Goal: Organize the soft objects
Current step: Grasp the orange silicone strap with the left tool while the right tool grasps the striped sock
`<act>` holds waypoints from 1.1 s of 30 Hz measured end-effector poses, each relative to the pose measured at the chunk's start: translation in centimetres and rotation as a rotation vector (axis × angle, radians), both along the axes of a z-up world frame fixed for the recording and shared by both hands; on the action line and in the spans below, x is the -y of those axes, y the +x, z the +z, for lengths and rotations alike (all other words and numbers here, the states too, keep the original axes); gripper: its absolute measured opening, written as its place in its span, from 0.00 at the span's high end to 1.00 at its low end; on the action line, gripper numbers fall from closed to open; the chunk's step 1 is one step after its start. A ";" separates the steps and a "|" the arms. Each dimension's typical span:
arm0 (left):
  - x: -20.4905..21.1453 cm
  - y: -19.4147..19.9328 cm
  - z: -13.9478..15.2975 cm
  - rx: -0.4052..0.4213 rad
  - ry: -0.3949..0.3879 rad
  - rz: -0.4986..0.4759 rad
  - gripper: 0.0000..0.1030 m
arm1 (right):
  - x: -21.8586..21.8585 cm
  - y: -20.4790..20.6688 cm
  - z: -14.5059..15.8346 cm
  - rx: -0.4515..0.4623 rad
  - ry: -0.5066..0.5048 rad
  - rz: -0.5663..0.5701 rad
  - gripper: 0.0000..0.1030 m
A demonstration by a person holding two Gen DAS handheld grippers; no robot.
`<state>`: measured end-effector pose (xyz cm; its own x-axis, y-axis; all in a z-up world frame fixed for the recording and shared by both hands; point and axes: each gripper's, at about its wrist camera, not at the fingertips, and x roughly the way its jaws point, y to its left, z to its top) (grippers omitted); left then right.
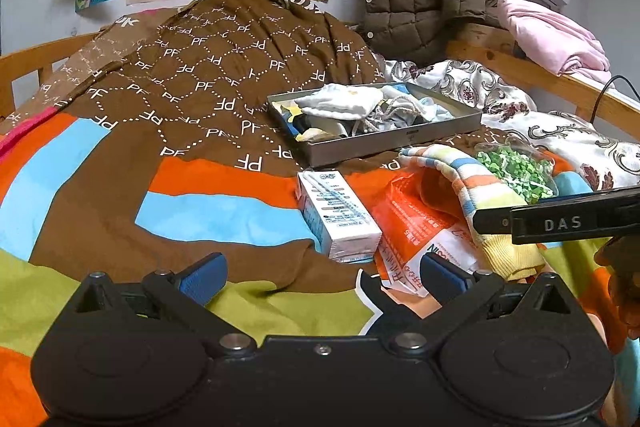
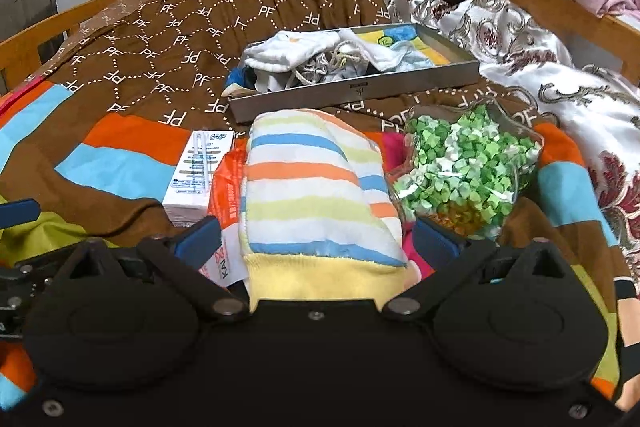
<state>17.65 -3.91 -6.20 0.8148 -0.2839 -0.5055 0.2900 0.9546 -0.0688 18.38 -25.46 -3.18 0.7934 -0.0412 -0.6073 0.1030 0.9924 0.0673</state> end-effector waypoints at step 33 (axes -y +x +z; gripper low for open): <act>6.5 3.7 1.7 -0.022 -0.092 -0.231 0.01 | 10.3 -2.8 -0.7 0.079 0.609 -0.100 0.96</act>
